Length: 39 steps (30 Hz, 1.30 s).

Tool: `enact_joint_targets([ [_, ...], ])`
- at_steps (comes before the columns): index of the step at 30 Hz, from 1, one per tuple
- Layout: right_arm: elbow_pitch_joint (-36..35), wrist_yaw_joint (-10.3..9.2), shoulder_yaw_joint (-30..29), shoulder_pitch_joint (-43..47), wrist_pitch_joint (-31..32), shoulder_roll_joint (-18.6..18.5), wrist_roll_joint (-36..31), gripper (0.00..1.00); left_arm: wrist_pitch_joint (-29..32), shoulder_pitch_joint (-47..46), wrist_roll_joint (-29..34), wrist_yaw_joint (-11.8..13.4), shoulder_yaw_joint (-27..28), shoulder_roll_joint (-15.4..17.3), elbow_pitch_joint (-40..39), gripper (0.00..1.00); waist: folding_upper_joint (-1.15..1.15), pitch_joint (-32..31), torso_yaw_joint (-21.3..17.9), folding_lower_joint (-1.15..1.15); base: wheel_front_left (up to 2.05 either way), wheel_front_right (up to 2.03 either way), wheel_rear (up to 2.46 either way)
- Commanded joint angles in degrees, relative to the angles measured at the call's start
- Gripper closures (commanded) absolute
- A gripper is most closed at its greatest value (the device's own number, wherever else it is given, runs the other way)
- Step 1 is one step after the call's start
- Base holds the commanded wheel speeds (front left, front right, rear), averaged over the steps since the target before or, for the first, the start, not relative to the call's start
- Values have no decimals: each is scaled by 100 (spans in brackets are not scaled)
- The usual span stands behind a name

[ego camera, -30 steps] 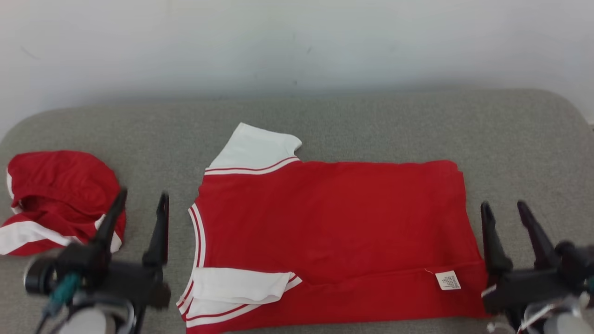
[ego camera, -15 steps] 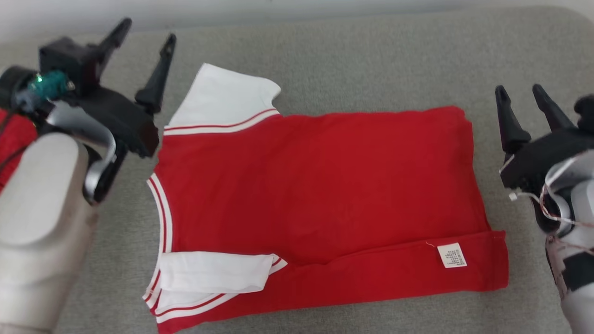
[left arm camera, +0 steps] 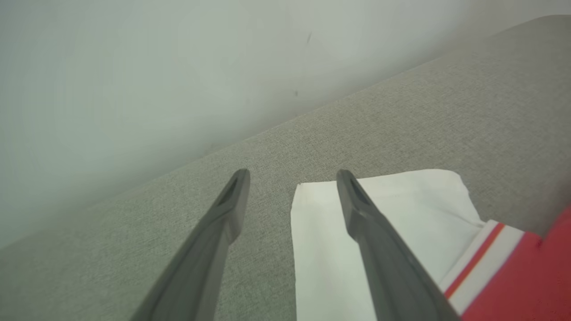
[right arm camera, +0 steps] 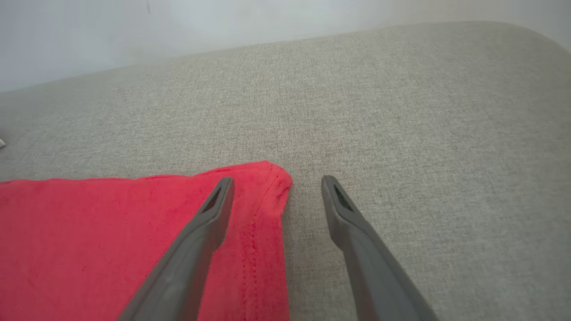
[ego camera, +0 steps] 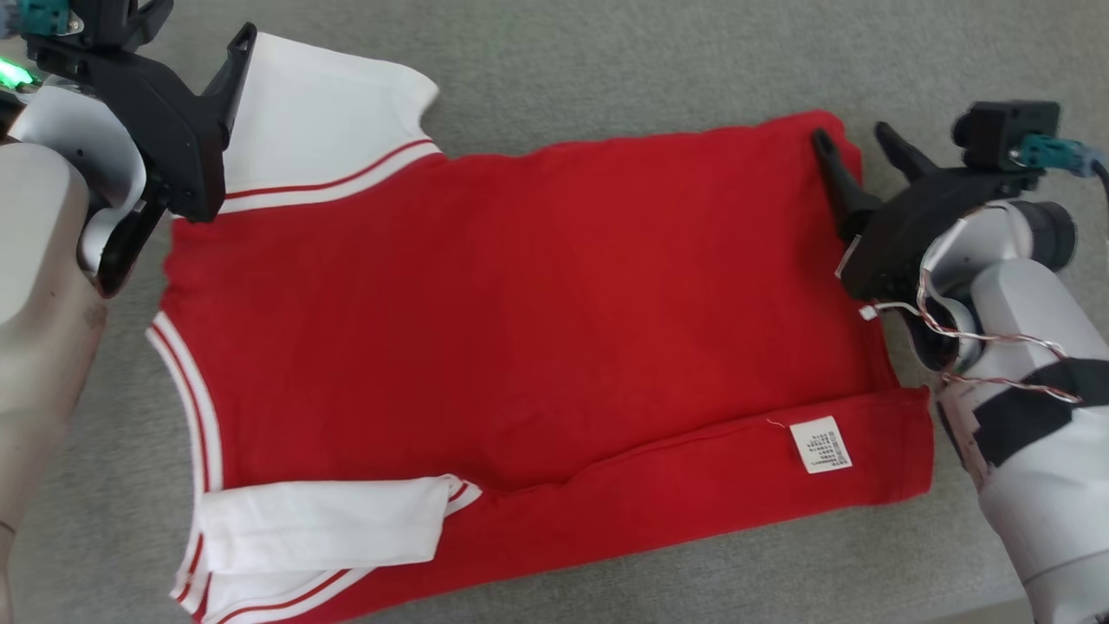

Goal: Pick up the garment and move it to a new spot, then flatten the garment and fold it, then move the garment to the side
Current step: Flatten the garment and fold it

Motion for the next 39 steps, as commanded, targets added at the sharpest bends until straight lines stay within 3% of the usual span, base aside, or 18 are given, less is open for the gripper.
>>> enact_joint_targets([
  [1,36,-14,20,-69,-47,25,69,0,33,-73,-77,7,-45,-6,37,0,-1,175,-178,-1,0,0,0],
  [9,705,-14,467,-549,-230,254,395,0,222,-372,-704,7,-348,-83,709,0,-1,304,-287,-1,0,0,0],
  [19,1170,-14,965,-994,-355,448,798,0,322,-609,-964,7,-761,-139,1215,0,-1,408,-382,-1,0,0,0],
  [20,1196,-14,1013,-1034,-345,463,842,15,341,-615,-1048,7,-743,-162,1259,12,-1,417,-380,-1,0,0,0],
  [21,1220,-14,1067,-1069,-332,469,878,85,348,-616,-1127,7,-738,-185,1271,100,-1,425,-375,-1,0,0,0],
  [22,1250,-14,1108,-1097,-338,459,927,100,361,-606,-1178,7,-751,-207,1262,100,-1,427,-366,-1,0,0,0],
  [31,1475,-14,1439,-1208,-927,187,1033,100,-408,-510,-1798,7,-594,-251,1115,100,-1,177,-144,-1,0,0,0],
  [39,1454,-14,1804,-841,-1525,-204,1054,100,-1202,-25,-2136,7,-837,-64,286,100,-1,-258,210,-1,0,0,0],
])
